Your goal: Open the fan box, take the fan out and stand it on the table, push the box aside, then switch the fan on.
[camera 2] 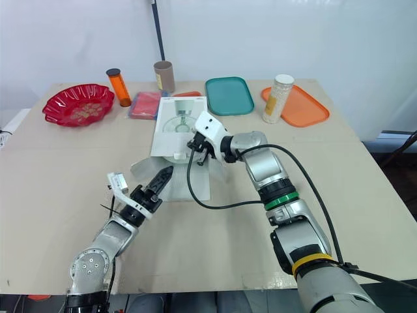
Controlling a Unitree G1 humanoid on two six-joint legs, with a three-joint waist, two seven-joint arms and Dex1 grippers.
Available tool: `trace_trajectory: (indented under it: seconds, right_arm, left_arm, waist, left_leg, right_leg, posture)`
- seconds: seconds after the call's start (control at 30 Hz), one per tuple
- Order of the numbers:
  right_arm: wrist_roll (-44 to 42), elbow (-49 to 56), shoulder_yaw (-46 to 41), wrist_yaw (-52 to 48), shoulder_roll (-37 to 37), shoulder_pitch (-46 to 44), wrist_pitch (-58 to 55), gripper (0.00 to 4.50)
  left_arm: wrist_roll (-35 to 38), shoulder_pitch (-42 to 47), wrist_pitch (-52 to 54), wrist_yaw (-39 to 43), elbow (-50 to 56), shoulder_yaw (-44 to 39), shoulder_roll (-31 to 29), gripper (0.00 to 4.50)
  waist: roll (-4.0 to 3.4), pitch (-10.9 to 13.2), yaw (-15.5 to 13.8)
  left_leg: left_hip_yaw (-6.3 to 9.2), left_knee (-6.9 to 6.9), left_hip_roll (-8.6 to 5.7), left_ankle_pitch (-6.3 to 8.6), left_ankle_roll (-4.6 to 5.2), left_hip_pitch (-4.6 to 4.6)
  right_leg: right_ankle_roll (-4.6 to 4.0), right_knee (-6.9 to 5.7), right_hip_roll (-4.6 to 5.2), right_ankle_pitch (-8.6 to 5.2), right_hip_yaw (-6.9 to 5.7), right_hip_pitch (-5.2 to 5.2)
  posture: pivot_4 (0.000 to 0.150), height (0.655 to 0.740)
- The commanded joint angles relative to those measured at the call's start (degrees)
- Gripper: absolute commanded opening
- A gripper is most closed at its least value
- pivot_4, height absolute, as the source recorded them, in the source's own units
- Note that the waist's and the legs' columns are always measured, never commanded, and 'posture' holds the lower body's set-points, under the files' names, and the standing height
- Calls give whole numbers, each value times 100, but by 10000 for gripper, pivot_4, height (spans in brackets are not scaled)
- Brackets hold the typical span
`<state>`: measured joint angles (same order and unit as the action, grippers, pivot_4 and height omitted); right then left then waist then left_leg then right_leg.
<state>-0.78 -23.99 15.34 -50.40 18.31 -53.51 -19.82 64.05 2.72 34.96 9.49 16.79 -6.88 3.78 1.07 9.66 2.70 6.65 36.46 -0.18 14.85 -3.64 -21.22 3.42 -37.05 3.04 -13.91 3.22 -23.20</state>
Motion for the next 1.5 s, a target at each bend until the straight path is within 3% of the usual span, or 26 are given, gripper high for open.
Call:
trace_trajectory:
  seconds: [0.03,0.47,1.5]
  right_arm:
    - [25,67,-25,11,-13,22,34,0]
    - [25,210,-16,-47,76,53,-67,0]
    - [25,584,-27,-32,184,232,-280,0]
  left_arm:
    - [3,134,5,21,-8,119,92,35180]
    - [-128,556,-322,178,-1032,136,383,35180]
    - [-534,1503,-872,568,-2369,70,715,35180]
  waist:
    - [0,0,0]
    - [0,0,1]
    - [1,0,-3]
  left_leg:
    - [0,0,0,0,0,0]
    - [0,0,0,-1,-2,1]
    - [1,-1,-2,-3,-5,-1]
  right_leg:
    - [0,0,0,0,0,0]
    - [0,0,0,0,1,0]
    - [1,0,0,0,0,0]
  posture:
    - [1500,7400]
    - [1500,7400]
    - [1500,7400]
